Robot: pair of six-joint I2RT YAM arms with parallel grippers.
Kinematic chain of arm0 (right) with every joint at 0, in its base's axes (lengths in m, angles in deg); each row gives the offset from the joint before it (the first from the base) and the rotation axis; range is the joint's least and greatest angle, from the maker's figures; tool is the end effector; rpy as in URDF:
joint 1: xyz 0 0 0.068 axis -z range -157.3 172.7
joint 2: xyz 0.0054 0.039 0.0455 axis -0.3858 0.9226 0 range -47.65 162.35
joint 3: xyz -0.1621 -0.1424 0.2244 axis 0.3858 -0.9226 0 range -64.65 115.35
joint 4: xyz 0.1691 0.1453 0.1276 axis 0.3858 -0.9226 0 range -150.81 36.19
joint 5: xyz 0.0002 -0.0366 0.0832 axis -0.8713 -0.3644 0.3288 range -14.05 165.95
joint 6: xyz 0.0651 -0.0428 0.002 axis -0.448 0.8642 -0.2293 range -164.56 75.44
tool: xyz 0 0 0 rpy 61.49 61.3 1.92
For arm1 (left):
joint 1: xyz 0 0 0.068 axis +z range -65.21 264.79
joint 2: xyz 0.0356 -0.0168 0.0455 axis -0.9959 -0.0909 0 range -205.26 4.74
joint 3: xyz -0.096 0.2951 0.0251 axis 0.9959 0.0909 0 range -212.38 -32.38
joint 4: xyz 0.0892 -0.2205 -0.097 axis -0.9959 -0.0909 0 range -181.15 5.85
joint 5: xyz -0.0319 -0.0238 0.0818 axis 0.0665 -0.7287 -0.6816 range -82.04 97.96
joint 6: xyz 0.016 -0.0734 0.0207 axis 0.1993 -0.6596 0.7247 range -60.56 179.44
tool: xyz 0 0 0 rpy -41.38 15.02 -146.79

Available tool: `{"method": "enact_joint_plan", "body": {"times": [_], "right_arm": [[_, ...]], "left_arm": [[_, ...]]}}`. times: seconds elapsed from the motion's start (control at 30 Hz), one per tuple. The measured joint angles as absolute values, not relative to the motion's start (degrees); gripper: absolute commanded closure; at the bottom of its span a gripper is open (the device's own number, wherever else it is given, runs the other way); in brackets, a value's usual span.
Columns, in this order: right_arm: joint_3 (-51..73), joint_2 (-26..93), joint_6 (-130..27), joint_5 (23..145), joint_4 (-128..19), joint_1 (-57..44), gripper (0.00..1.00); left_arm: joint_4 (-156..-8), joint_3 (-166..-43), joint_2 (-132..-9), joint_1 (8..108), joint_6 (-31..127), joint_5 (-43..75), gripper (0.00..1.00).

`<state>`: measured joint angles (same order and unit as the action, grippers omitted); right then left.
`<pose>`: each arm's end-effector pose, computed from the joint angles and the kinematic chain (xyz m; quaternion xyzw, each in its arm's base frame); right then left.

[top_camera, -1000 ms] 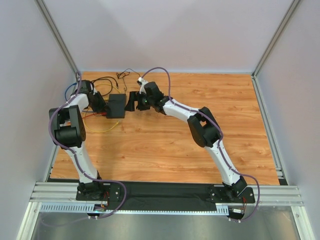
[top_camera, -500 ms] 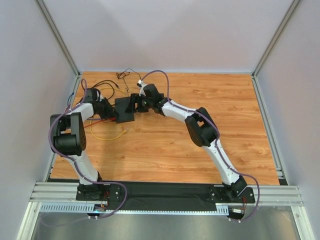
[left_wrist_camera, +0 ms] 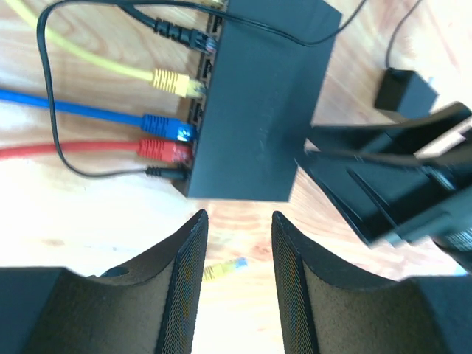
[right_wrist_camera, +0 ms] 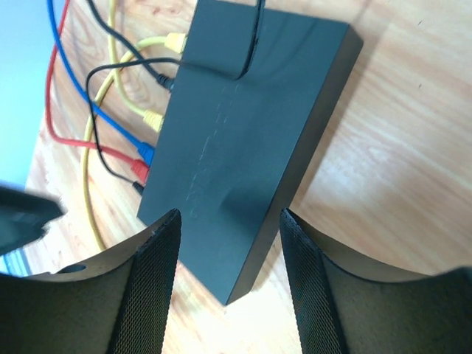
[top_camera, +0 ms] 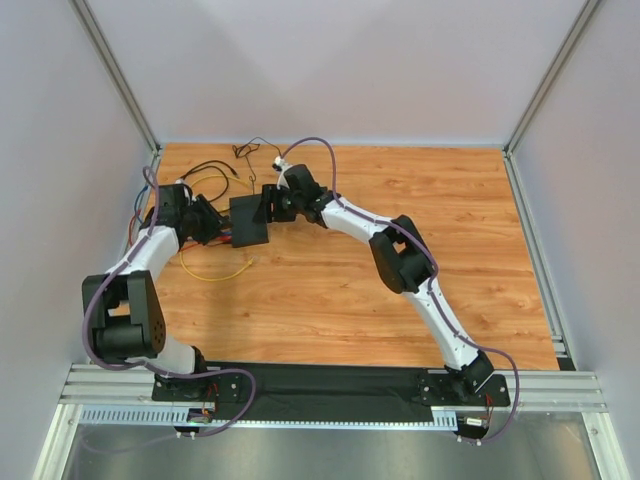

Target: Pull the plug from the switch port

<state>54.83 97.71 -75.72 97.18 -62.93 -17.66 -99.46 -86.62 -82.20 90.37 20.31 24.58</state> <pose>0.4595 0.4222 0.1572 -0.1547 0.8623 0.3977 0.2728 0.3308 0.0133 0.2351 -0.3036 0.8740 -0.2315 0.3006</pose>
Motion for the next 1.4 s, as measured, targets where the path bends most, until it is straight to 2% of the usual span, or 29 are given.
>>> {"method": "enact_joint_plan", "body": {"times": [0.27, 0.43, 0.7, 1.13, 1.4], "right_arm": [[57.41, 99.69, -73.25, 92.64, -66.1, -18.89, 0.43], [58.68, 99.85, -71.08, 90.36, -67.76, -20.04, 0.39], [63.27, 101.49, -67.94, 86.63, -72.04, -21.55, 0.36], [71.44, 105.07, -68.33, 81.45, -78.06, -22.54, 0.42], [71.14, 105.03, -68.55, 80.81, -77.99, -22.78, 0.41]], "left_arm": [[-94.02, -78.05, -79.05, 91.18, 12.2, 25.85, 0.58], [-90.65, -74.22, -79.05, 91.92, 7.74, 25.87, 0.58], [-87.2, -73.63, -79.05, 92.82, 3.06, 25.46, 0.6], [-86.43, -73.63, -81.78, 93.63, -0.7, 25.39, 0.62], [-86.48, -73.63, -83.8, 94.46, -2.01, 25.13, 0.64]]}}
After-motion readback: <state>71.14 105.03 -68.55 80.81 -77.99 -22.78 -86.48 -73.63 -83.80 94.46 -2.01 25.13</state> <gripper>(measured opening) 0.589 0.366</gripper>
